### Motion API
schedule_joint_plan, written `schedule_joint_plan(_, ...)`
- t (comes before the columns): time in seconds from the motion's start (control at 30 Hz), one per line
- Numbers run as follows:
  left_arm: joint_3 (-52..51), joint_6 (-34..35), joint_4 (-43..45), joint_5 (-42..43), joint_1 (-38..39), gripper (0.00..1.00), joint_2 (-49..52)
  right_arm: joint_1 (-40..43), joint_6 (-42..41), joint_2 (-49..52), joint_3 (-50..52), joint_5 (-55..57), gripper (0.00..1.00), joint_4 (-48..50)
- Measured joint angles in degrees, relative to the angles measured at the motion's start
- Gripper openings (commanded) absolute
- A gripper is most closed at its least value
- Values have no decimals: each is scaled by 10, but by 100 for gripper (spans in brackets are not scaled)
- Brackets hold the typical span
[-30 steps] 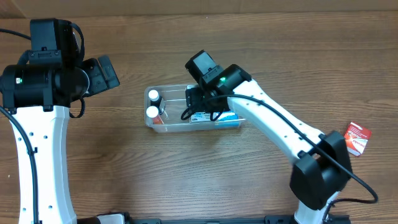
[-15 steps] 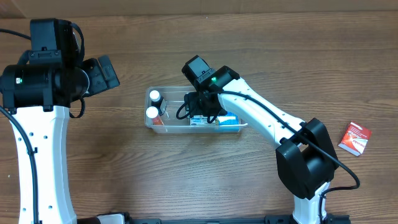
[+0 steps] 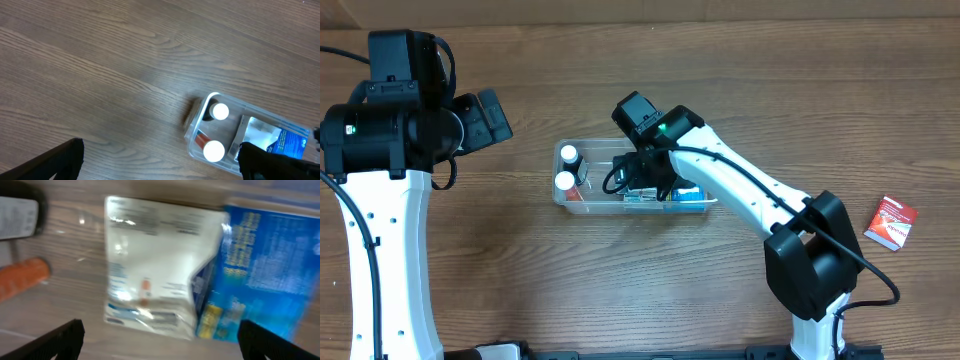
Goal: Pack container
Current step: 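Carry white box with right gripper into container center and release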
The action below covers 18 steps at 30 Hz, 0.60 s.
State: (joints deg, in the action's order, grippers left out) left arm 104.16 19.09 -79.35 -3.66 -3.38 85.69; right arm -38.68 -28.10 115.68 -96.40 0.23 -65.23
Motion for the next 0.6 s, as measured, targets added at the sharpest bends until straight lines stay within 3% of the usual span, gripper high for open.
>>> schedule_joint_plan(0.27,0,0,0,0,0,100,0,48,1,-116,-127,103,100,-89)
schedule_joint_plan(0.43,0,0,-2,0,0,100,0,222,-12,-214,-162,127,100,-138)
schedule_joint_plan(0.6,0,-6,-2,0,0,100,0,427,-23,-218,-140,116,100,-179)
